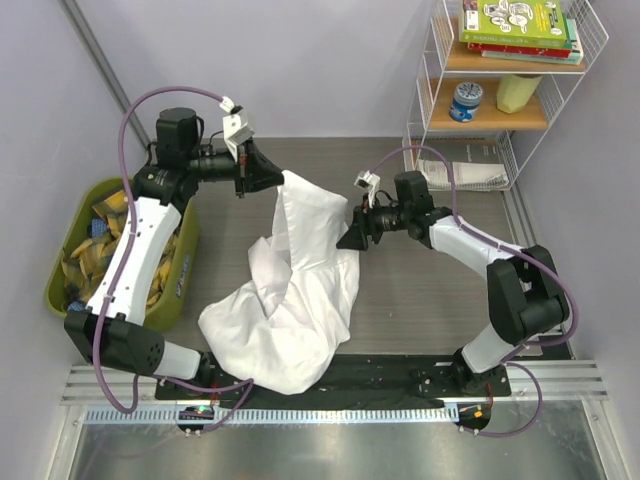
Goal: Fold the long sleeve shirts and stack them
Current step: Flatten the shirt out
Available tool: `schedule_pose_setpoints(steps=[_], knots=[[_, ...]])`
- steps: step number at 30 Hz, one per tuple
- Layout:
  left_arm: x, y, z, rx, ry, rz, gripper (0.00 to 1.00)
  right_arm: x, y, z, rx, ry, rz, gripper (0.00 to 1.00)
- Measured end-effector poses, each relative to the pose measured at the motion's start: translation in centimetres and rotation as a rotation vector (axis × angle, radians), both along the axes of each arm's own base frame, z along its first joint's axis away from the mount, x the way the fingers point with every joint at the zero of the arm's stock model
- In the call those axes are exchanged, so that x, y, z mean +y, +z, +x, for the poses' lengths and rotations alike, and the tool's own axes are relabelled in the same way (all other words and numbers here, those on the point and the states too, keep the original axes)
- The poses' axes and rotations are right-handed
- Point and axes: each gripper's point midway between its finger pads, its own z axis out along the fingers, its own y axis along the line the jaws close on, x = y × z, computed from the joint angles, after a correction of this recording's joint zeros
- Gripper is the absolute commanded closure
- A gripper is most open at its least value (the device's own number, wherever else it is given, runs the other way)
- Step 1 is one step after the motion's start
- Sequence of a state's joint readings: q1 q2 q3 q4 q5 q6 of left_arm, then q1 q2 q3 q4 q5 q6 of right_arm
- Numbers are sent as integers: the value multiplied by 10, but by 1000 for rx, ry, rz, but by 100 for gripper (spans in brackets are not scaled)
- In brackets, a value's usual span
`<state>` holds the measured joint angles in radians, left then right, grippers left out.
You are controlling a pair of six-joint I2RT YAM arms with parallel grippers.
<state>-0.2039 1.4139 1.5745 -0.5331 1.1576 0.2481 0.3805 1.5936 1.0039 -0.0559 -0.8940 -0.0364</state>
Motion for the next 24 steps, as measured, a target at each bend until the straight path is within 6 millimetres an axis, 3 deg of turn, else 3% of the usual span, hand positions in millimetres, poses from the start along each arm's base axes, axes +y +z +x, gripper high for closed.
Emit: schedule_pose_setpoints(steps=[1,8,13,17,20,23,24], knots=[[0,-1,1,2,0,0,99,2,5,0,-5,9,14,54],[4,-2,8,-6,16,0,95,10,23,4,-45,39,61,96],[10,0,20,-41,67,11,90,9,25,3,-26,31,67,99],[0,8,13,-85,30,6,90,2,27,1,7,-1,53,99],[-37,18,-24,-124,-109,-6,90,-7,25,2,38,-38,22,99],[-97,13,-112,-164,-386,28,82,-17,18,3,77,-77,-12,99],[-114,3,-152,-196,-505,66,79,-20,16,2,88,-88,-21,99]])
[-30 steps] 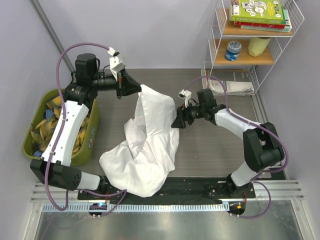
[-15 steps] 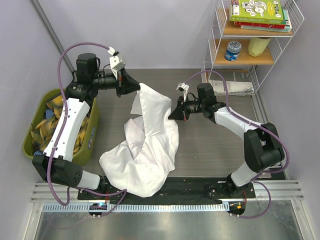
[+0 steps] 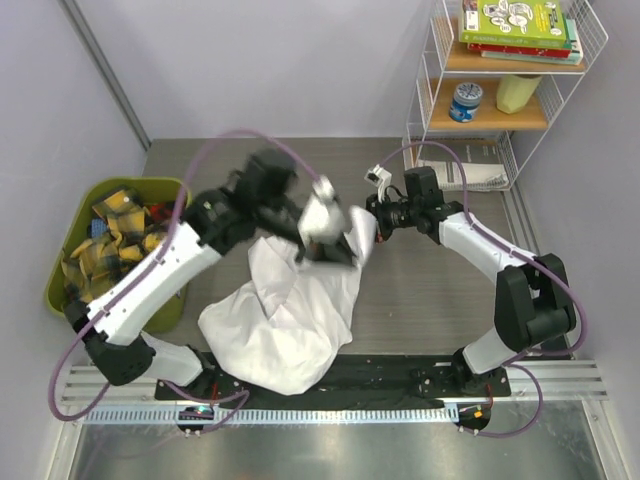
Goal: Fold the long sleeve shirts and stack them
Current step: Flatten the shirt out
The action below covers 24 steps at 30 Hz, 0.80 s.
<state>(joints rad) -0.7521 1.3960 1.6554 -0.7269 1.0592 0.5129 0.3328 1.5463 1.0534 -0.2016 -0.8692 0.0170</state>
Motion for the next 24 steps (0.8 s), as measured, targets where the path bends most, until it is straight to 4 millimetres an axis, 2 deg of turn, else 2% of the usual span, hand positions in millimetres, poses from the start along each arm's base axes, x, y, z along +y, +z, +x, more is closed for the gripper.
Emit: schedule_pose_setpoints(steps=[2,3,4,5,6,7,8,11,12,14,17,20,23,24], knots=[[-13,-32,-74,-58,-204,109,69,-9,-2,1,10,-24,-18,99],[-10,-56,-112,-55,-303,185,64,-13,0,2,11,-38,-24,99],[-2,-75,-131,-44,-351,240,59,-18,1,2,10,-50,-30,99],[13,-100,-138,-28,-357,315,57,-24,3,3,6,-64,-35,99],[33,-126,-129,3,-300,409,53,-31,7,3,-2,-84,-41,99],[47,-142,-113,19,-228,463,44,-37,11,4,-13,-99,-45,99],[58,-152,-94,32,-139,493,42,-42,15,4,-21,-113,-47,99],[101,-171,-27,51,185,552,40,-60,35,2,-71,-164,-47,99],[115,-175,-11,55,273,569,41,-67,42,1,-90,-182,-46,99],[137,-184,8,69,386,608,39,-80,57,-1,-127,-220,-41,99],[158,-211,19,143,436,708,24,-100,76,-2,-182,-287,-38,99],[167,-244,13,239,394,816,22,-117,88,-5,-217,-347,-48,99],[175,-274,4,323,358,916,30,-132,95,-6,-241,-401,-63,99],[177,-283,3,340,353,945,43,-136,96,-7,-242,-416,-68,99]])
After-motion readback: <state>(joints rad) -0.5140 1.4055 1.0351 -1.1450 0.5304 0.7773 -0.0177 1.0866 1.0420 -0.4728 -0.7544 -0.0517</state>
